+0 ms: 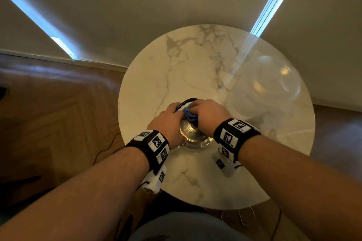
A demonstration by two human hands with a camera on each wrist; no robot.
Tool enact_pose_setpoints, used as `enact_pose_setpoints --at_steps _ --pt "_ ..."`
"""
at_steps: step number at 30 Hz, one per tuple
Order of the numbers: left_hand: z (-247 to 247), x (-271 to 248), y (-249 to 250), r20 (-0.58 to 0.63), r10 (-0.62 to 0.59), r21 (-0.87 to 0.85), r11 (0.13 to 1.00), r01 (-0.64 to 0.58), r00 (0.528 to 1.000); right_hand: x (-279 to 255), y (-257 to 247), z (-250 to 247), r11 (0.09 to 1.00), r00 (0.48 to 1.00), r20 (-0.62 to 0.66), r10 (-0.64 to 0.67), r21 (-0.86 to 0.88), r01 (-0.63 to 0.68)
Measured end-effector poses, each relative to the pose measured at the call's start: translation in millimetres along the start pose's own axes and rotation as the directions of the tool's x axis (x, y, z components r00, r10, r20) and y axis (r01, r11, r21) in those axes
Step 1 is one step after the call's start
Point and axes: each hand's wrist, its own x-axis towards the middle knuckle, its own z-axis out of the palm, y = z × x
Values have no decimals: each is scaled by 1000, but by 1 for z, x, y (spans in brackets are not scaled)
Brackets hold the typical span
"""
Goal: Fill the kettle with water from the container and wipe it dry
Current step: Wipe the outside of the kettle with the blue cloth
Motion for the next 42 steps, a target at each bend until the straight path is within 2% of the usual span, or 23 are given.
enact_pose_setpoints --at_steps 2,5,9,12,15,18,22,23,25,27,30,34,36,38,42 --pt "1 0 -2 -6 -12 5 1000 12 1000 -11 8 10 1000 999 -53 6 25 -4" --pt "4 1 -5 -11 -9 25 1000 9 1000 -40 20 30 986 990 -123 73 158 -53" --pt "6 4 -9 -2 11 12 1000 -11 1000 -68 24 38 957 980 -81 181 242 -157" --pt "7 4 -12 -4 19 -46 999 -19 1000 -50 15 16 921 969 -53 240 328 -210" --pt "6 3 -11 -32 14 -156 988 -19 999 -12 0 -5 946 969 -12 246 223 -237" --pt "6 2 -11 -42 -2 -207 978 -7 999 6 -24 -13 991 990 61 124 52 -127" --pt "8 3 -13 -39 -8 -217 976 0 999 -7 -44 -4 967 981 148 -125 -202 154" --pt "9 3 -14 -40 -13 -224 975 4 999 -10 -39 0 959 973 153 -174 -198 202" --pt "10 4 -15 -35 -8 -234 972 -1 999 -16 -26 4 974 976 102 -193 -98 203" --pt "12 6 -17 -38 -1 -250 968 -8 999 -15 -17 10 987 988 25 -155 -37 156" --pt "13 6 -17 -42 2 -273 962 -13 999 -13 -19 21 993 994 -17 -107 -61 106" --pt "14 5 -18 -57 9 -254 967 -23 998 -33 0 35 945 942 -69 -328 -49 325" --pt "13 5 -18 -58 13 -282 959 -29 998 -41 7 39 935 929 -112 -353 -20 353" --pt "13 5 -18 -61 18 -274 961 -34 998 -40 0 37 957 945 -164 -284 5 289" --pt "11 3 -18 -59 28 -274 961 -43 998 -29 -20 32 998 991 -132 20 56 -13"
